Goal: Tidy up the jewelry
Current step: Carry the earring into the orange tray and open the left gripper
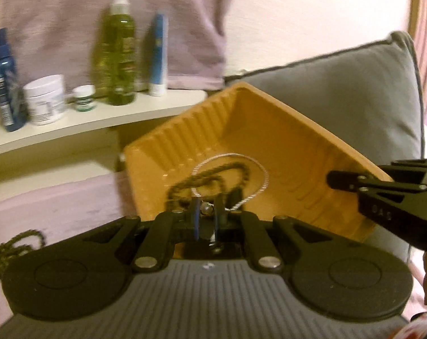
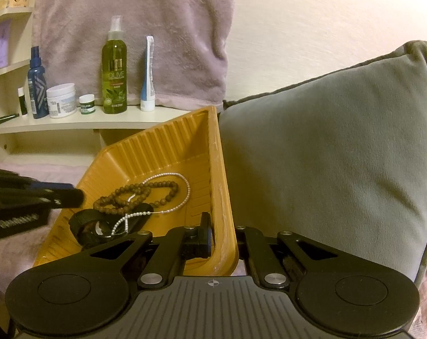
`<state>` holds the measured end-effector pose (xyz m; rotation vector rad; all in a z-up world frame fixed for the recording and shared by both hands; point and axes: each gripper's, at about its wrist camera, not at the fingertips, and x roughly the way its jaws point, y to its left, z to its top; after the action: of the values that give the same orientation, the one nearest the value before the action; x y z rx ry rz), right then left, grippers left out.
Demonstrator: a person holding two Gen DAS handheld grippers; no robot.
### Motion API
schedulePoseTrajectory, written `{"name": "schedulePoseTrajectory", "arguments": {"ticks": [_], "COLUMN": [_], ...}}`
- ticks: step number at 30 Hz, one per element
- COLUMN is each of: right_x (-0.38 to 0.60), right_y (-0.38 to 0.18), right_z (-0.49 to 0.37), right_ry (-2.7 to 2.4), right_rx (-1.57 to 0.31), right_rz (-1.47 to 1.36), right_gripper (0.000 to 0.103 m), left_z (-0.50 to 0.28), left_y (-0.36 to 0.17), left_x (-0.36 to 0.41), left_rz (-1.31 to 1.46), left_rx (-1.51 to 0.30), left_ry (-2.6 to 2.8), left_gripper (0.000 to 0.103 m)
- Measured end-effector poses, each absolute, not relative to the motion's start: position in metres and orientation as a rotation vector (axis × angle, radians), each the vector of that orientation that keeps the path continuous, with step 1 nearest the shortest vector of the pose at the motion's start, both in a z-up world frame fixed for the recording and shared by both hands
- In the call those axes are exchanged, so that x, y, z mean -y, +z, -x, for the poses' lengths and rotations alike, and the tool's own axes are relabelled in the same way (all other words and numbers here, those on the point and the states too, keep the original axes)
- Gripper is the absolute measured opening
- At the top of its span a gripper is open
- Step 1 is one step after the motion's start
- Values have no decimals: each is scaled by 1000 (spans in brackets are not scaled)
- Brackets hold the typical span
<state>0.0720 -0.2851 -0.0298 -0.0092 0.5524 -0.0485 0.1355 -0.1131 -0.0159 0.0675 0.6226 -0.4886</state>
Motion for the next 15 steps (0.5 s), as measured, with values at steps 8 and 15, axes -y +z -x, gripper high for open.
{"name": "schedulePoseTrajectory", "arguments": {"ticks": [8, 15], "right_x": [287, 287], "right_y": [-31, -31], "right_z": [-73, -73], "right_ry": [-48, -48], "right_rx": [-554, -553], "right_rz": [3, 5], "right_gripper": [4, 4], "left_z": [-137, -126], "left_y": [-23, -17], "left_x": [126, 108], "left_rz": [-85, -96], "left_rx": [-639, -598], "left_ry": [-553, -484], "left_gripper": [14, 24]}}
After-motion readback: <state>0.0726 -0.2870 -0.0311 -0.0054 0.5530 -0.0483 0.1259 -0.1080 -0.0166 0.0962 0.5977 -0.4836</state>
